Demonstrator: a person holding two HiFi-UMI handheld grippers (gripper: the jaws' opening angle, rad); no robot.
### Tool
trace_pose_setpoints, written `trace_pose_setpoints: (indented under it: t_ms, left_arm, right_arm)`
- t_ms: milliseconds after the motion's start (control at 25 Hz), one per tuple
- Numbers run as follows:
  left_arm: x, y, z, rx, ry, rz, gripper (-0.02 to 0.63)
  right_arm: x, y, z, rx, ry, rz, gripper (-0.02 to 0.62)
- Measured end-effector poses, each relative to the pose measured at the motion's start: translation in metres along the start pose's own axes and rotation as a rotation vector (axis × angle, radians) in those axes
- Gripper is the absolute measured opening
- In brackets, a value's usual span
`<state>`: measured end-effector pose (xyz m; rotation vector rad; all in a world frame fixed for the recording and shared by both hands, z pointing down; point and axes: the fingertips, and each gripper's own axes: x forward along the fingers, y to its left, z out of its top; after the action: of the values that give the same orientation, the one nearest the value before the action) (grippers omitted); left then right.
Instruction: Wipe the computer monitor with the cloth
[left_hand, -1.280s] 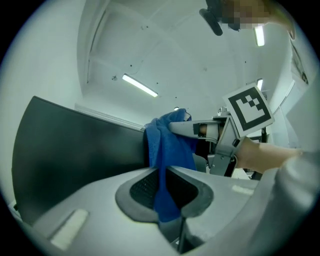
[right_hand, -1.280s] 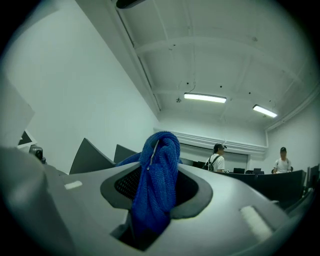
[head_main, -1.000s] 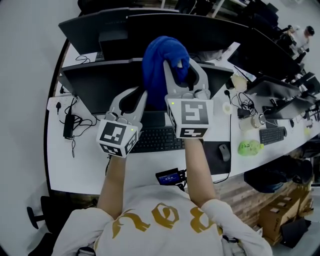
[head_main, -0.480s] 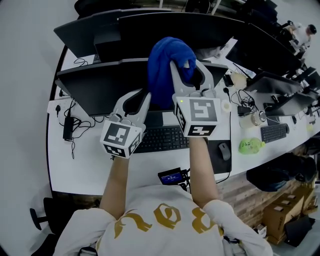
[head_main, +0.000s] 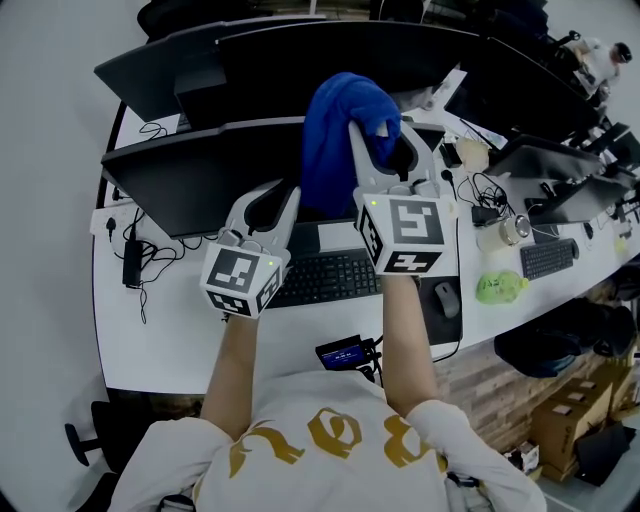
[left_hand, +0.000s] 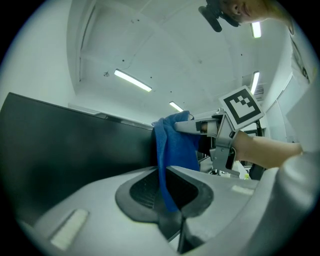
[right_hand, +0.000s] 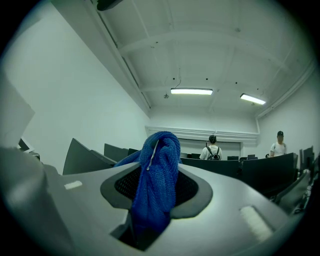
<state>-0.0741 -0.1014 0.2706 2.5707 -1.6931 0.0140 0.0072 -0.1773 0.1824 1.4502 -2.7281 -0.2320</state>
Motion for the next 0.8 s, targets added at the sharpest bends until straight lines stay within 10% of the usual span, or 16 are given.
trace_pose_setpoints:
  t_ms: [800]
  left_arm:
    - [0.030,-0.023,0.000,0.002,-0.010,-0.050,0.046]
  right_arm:
    - [-0.020,-0.066,-0.013,0.068,-0.029,-0.095,0.175]
